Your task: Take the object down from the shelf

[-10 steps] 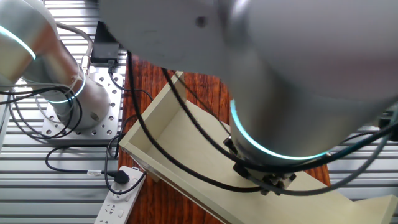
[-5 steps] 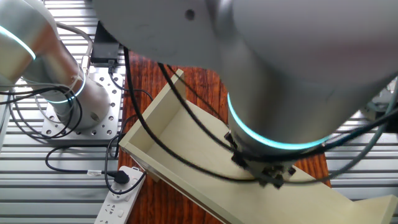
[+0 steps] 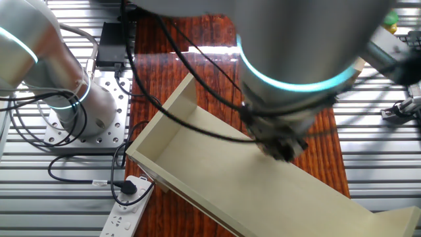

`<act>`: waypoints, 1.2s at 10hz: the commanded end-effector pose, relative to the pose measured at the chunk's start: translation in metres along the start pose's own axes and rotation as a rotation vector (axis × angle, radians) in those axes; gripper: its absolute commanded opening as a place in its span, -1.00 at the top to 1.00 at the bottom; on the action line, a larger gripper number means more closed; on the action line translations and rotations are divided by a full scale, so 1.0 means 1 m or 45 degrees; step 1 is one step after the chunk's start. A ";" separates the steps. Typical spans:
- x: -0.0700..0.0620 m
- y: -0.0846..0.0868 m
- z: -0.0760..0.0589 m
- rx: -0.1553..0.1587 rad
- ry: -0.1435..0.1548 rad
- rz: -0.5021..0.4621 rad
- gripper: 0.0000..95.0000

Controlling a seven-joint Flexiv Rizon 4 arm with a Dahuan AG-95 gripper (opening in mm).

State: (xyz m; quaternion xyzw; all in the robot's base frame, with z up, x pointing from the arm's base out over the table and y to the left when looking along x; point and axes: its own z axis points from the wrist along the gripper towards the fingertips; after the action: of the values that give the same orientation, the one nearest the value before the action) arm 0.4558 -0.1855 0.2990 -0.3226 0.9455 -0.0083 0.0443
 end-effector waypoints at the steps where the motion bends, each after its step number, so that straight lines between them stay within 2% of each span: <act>1: -0.014 0.021 0.011 -0.013 -0.012 0.035 1.00; 2: -0.017 0.028 0.014 -0.007 -0.002 0.027 1.00; 3: -0.017 0.028 0.012 -0.011 0.007 0.016 1.00; 4: -0.016 0.027 0.010 -0.019 0.034 -0.012 1.00; 5: -0.016 0.027 0.010 -0.038 0.066 -0.038 1.00; 6: -0.016 0.027 0.010 -0.053 0.120 -0.069 1.00; 7: -0.016 0.027 0.010 -0.036 0.166 -0.104 1.00; 8: -0.016 0.027 0.010 -0.023 0.188 -0.133 1.00; 12: -0.016 0.027 0.010 -0.039 0.166 -0.173 1.00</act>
State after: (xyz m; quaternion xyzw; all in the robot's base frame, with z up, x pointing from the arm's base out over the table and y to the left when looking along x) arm 0.4524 -0.1537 0.2885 -0.3887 0.9208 -0.0200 -0.0273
